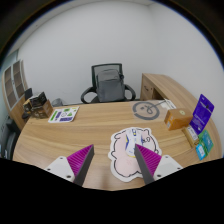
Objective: Arrange mouse
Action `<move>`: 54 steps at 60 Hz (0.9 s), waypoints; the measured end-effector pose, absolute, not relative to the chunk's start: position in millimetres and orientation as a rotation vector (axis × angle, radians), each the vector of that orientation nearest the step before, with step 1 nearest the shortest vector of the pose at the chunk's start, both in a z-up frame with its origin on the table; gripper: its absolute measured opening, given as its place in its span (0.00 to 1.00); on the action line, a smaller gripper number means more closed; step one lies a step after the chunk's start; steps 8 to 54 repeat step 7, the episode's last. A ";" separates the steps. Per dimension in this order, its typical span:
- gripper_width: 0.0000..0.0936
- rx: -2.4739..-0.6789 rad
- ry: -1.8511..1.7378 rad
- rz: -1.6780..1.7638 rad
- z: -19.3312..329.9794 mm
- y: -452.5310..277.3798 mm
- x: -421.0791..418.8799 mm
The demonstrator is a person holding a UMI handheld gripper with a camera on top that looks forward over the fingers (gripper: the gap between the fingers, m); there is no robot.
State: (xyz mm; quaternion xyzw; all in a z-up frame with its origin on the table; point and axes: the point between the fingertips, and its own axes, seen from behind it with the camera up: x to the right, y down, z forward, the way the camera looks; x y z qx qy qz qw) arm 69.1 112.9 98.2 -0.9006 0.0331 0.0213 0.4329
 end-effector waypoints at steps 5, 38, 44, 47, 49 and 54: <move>0.90 -2.218 0.086 0.076 118.5 81.6 42.5; 0.90 -2.211 0.090 0.074 125.2 67.8 34.0; 0.90 -2.211 0.090 0.074 125.2 67.8 34.0; 0.90 -2.211 0.090 0.074 125.2 67.8 34.0; 0.90 -2.211 0.090 0.074 125.2 67.8 34.0; 0.90 -2.211 0.090 0.074 125.2 67.8 34.0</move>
